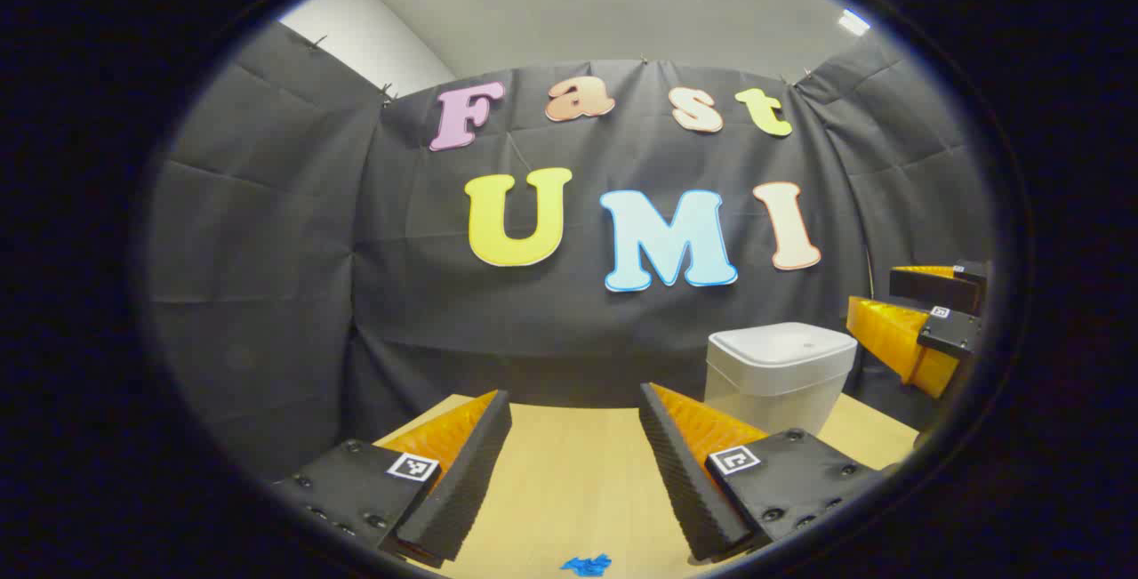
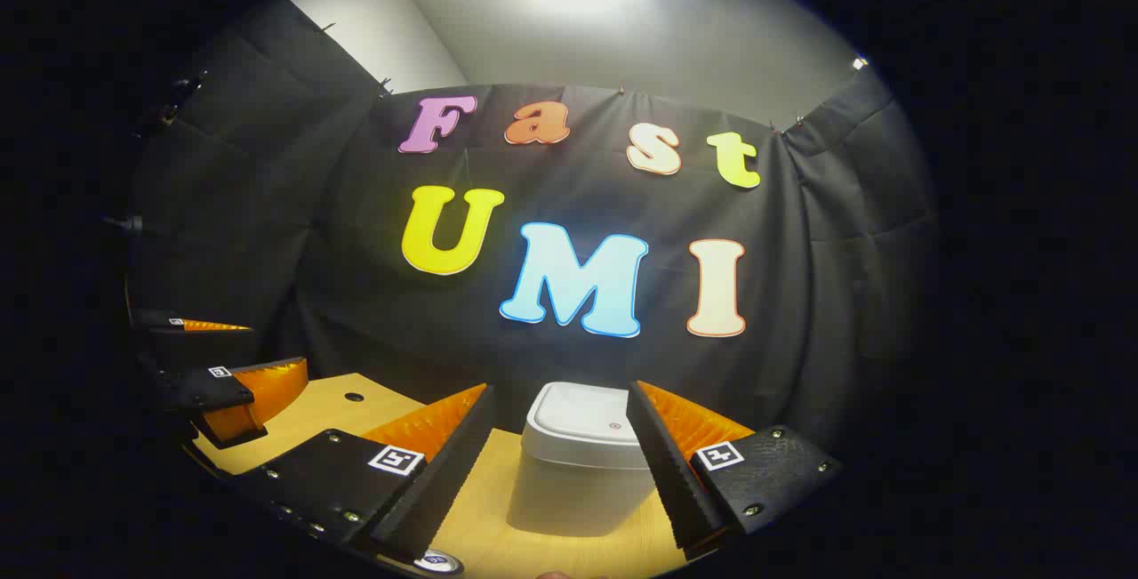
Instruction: Press the lid of the desktop garbage bin to open it, pick up the crumpled paper on the desktop and throw it into the bin, then pick up the pop can on the desktop and drop it into the bin, and finally close the garbage bin lid.
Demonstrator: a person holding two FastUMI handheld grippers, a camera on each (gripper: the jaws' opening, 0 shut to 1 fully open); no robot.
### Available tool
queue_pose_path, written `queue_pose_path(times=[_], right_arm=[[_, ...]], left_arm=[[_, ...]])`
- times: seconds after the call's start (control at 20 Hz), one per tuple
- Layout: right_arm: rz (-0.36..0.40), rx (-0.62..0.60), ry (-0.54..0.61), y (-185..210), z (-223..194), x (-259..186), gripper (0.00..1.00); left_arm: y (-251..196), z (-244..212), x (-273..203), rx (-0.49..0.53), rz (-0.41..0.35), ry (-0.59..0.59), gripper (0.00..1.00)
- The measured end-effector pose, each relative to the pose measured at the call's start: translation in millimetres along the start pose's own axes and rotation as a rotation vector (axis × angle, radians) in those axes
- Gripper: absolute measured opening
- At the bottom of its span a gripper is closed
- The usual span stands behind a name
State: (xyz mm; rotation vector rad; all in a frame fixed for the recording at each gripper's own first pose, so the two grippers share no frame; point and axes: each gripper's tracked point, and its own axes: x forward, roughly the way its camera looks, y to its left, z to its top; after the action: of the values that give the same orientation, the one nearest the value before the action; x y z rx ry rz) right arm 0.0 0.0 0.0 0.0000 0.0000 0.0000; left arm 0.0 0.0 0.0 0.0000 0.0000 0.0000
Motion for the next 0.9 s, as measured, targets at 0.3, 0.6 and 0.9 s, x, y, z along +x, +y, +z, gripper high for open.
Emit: queue_pose_path(times=[0.3, 0.6, 0.9], right_arm=[[-0.010, -0.024, 0.017, -6.0, -5.2, 1.0, 0.95], [-0.005, -0.013, 0.020, -11.3, -8.6, 9.7, 0.95], [-0.048, -0.047, 0.068, -22.8, -24.1, 19.8, 0.89]], left_arm=[[3.3, -10.4, 4.9, -0.073, 0.012, 0.048, 0.94], [-5.2, 9.3, 20.8, -0.025, 0.006, 0.005, 0.98], [-15.5, 16.2, 35.5, -0.018, -0.033, -0.010, 0.95]])
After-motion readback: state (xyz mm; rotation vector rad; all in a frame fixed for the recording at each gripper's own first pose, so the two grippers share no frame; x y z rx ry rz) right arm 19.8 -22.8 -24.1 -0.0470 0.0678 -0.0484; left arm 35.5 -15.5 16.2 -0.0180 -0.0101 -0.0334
